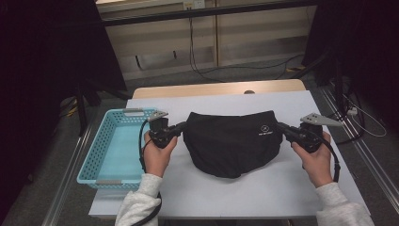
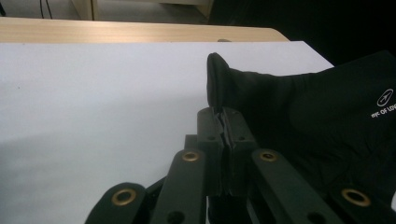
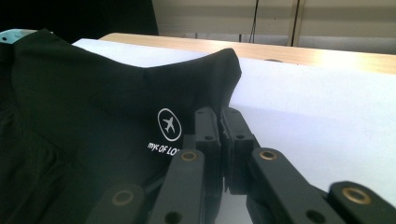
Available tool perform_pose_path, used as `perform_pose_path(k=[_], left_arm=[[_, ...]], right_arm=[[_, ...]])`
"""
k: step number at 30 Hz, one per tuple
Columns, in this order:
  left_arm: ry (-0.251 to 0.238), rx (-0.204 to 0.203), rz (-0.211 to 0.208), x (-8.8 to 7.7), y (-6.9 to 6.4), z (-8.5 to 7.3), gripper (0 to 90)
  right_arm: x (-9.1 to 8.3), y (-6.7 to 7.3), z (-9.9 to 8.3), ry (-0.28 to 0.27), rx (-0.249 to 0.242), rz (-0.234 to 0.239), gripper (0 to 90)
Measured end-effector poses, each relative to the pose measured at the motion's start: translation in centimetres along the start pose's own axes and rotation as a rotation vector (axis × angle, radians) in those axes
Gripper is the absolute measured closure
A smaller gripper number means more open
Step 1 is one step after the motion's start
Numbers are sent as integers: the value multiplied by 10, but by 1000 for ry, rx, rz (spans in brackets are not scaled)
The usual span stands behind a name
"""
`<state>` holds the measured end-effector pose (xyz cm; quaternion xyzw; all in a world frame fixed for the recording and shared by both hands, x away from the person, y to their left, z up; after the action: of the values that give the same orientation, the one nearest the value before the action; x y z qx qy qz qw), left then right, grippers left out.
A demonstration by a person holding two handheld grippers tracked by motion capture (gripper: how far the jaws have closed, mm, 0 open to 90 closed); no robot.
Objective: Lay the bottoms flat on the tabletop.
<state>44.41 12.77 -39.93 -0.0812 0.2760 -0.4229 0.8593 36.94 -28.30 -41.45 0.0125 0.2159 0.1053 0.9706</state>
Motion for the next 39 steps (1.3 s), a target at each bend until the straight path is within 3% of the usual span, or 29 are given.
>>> perform_pose_path(k=[7,9,11,12,13,14,16,17,18,20,23,29,34,39], left_arm=[[-7,-17,22,16,23,32,873],[-11,-2,54,25,32,52,873],[-39,32,100,35,40,75,869],[-67,65,129,40,43,87,850],[-76,74,146,44,46,91,740],[-60,63,169,48,50,94,617],[-43,32,177,52,53,89,416],[-44,28,171,53,53,84,331],[-31,28,157,53,52,77,331],[-7,28,132,54,49,61,287],[32,9,97,53,41,38,224],[71,32,45,43,18,12,179],[84,47,9,37,5,-3,151],[99,65,-1,37,-1,-22,145]], right_arm=[[27,0,25,20,-14,-21,866],[43,0,45,24,-41,-43,867],[64,-4,76,4,-11,-92,860],[75,-5,91,-16,19,-97,807],[87,-6,106,-35,33,-127,713],[92,-7,112,-48,38,-162,688],[99,-5,116,-53,67,-168,584],[99,0,104,-3,25,-161,573],[99,0,104,-3,25,-161,573],[95,4,84,28,-29,-133,541],[84,5,50,94,-16,-75,502],[53,8,-2,159,-76,-49,434],[33,12,-27,190,-72,-15,423],[25,19,-34,201,-103,7,414]])
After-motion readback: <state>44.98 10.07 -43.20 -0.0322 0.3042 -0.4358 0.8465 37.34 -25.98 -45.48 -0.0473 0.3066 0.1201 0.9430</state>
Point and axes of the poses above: each handheld gripper's, and its own axes: x roughly forward along the jaws, z roughly out of its top, y roughly to its left, the point moved 2 cm from there along x, roughly forward along the jaws, and after that the axes turned 12 degrees about -z, right-handed, at the moved point
